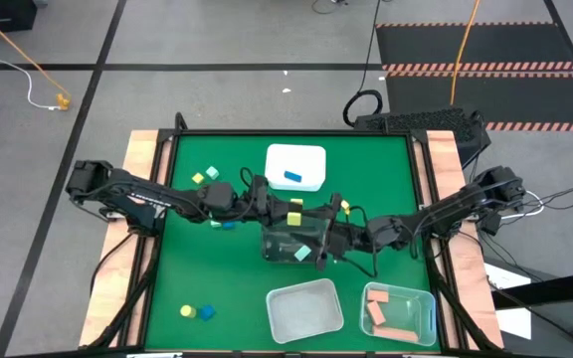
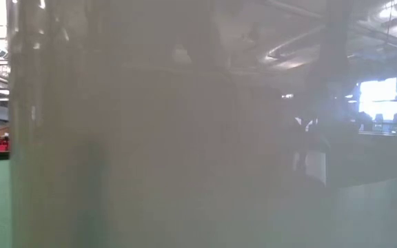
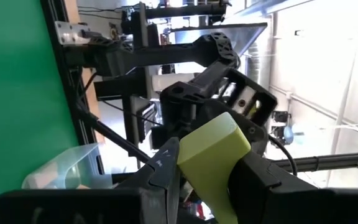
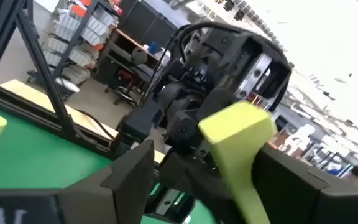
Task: Sort & place blocks by color
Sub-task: Put the middle light green block into the gray bin
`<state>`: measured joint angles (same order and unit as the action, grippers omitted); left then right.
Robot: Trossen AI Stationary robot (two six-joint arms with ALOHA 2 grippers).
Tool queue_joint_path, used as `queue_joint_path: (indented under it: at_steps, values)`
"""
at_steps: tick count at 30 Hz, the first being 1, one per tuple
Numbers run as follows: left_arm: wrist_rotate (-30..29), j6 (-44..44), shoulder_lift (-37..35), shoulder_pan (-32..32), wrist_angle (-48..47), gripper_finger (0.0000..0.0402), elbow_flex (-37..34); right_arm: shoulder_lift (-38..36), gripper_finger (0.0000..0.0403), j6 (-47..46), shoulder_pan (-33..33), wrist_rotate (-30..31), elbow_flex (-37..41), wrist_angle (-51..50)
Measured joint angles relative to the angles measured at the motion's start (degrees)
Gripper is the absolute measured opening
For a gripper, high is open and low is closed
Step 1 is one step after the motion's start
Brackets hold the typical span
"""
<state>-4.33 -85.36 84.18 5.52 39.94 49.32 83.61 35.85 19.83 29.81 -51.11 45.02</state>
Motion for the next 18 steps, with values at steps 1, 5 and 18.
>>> queue_joint_path:
  at_steps: [1,5,18]
  values:
    - [-0.05,-0.21,0.00,0.00,-0.11,0.0100,0.00,0.00,0.0232,-1.22,-0.20,0.02,0.00,0.09]
    - [-0.42,-0.76,0.00,0.02,-1.51,0.0100,0.00,0.00,0.0182,-5.55,-0.70,-0.09,0.00,0.79]
    - [0.07,-2.79,0.90,-0.05,-2.11,0.0104,0.00,-0.09,0.0079,-14.91,-2.81,-3.47,0.09,0.04]
